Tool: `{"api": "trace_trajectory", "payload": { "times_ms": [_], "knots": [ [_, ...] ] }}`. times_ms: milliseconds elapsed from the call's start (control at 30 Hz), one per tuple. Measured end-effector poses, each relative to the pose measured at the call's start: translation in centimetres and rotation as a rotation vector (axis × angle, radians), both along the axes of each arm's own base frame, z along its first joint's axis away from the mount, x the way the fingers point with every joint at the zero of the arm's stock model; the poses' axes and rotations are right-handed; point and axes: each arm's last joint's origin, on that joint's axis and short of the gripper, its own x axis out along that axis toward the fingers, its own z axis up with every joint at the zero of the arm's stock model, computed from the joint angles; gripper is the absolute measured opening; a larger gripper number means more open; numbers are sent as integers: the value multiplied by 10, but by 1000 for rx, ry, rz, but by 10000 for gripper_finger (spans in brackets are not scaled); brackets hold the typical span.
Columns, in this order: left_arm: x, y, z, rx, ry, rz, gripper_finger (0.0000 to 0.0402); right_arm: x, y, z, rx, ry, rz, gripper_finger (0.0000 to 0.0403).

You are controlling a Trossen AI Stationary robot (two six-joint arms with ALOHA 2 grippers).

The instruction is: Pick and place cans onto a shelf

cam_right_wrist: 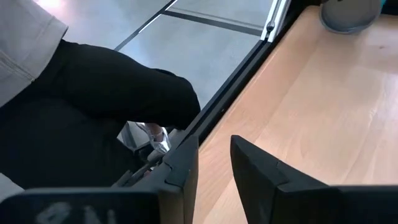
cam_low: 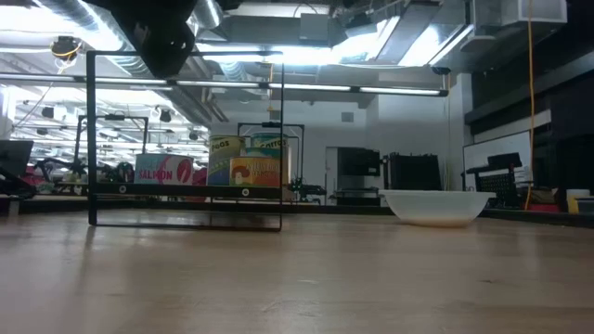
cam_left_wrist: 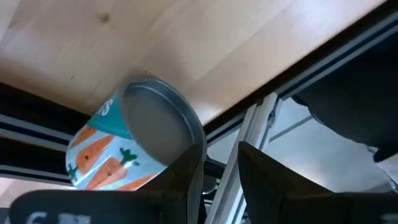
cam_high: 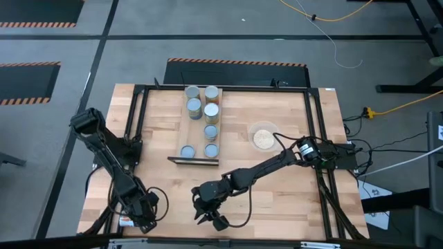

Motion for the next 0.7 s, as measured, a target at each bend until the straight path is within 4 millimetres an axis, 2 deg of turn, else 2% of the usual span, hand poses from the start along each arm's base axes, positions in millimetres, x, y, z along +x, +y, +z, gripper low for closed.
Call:
{"api": "trace_trajectory", "payload": {
  "times_ms": [467, 700],
  "knots": [
    [-4, -4, 0, -68, 164, -19, 94, 0, 0, 0, -15, -17, 14, 99],
    [-8, -10, 12, -99, 265, -53, 94, 0, 0, 0, -16, -15, 14, 99]
  ]
}}
